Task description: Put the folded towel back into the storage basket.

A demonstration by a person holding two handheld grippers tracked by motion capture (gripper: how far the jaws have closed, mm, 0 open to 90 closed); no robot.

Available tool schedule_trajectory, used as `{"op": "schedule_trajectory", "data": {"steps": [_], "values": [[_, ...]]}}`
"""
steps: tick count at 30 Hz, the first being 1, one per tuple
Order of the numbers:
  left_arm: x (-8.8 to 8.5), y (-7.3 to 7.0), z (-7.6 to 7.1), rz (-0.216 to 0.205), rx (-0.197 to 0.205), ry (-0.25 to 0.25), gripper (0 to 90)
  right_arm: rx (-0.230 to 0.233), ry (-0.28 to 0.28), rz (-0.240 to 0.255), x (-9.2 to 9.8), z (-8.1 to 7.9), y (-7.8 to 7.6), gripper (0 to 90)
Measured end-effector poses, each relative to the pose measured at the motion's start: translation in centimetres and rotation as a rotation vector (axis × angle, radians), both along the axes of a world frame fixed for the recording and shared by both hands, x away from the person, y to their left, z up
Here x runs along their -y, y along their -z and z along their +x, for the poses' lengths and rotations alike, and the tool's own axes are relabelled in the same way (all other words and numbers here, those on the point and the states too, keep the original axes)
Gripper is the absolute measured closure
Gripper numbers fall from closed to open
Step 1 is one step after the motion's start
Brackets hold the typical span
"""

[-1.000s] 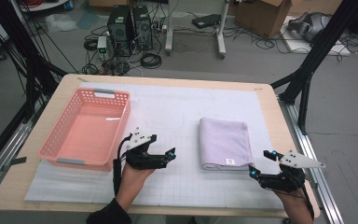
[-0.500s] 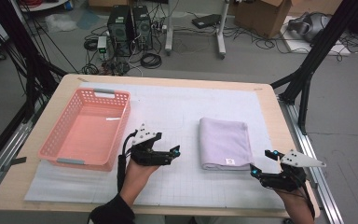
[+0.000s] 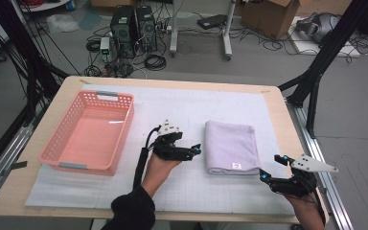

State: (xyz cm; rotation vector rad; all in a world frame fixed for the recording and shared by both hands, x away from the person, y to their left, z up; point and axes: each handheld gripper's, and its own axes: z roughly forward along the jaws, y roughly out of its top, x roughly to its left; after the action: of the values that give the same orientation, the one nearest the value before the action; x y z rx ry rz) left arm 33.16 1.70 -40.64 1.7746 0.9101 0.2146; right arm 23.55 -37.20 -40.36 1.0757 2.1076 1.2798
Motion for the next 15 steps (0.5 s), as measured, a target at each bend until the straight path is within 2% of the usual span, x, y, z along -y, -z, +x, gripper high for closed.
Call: {"op": "schedule_trajectory", "data": {"steps": [2, 7, 8, 10, 15], "values": [[1.2, 0.5, 1.0, -0.01, -0.037, 0.009, 13.7, -0.001, 0.004, 0.003, 0.1, 0.0, 0.0, 18.0], [2.8, 1.6, 2.4, -0.015, -0.095, 0.011, 13.7, -0.006, 0.004, 0.006, 0.2, 0.1, 0.1, 18.0], [3.0, 1.8, 2.6, -0.004, -0.1, 0.013, 13.7, -0.007, 0.004, 0.008, 0.2, 0.1, 0.1, 18.0], [3.5, 2.2, 3.0, -0.015, -0.121, 0.011, 13.8, -0.006, 0.003, 0.01, 0.3, 0.1, 0.1, 18.0], [5.0, 2.6, 3.8, 0.016, -0.141, 0.025, 15.2, -0.007, 0.007, 0.013, 0.4, 0.1, 0.1, 18.0]]}}
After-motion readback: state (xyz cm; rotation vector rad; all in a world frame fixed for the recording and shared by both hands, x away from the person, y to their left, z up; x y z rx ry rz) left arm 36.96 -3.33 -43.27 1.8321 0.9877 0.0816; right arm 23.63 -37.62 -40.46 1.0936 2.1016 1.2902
